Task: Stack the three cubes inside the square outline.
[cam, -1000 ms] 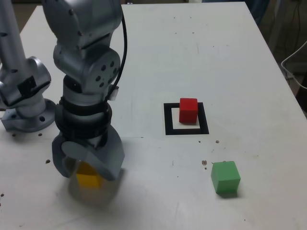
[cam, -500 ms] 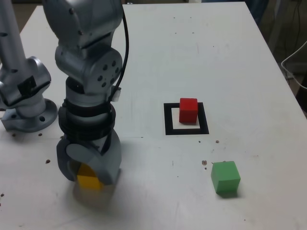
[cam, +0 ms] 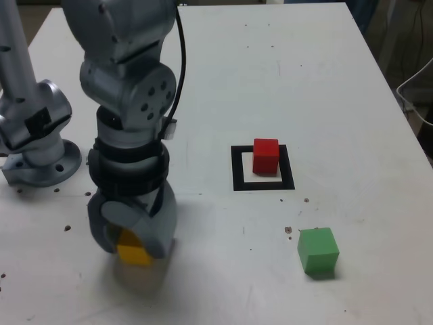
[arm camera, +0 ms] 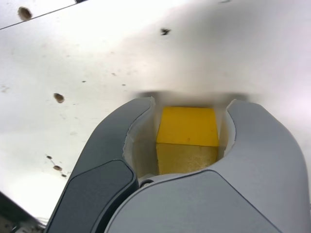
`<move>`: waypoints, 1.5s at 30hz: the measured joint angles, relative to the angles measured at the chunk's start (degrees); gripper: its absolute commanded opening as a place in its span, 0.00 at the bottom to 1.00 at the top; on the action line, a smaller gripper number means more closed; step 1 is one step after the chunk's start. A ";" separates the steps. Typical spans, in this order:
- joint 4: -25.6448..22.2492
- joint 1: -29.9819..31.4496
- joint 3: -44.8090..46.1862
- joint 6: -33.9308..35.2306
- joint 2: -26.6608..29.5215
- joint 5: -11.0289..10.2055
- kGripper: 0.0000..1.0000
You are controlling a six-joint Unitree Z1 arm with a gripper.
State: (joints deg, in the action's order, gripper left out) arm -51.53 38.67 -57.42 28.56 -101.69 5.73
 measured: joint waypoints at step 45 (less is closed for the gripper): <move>-28.06 -33.00 -40.10 -24.47 -12.06 -9.73 0.09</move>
State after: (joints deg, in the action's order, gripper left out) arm -79.60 5.67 -97.51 4.09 -113.76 -4.00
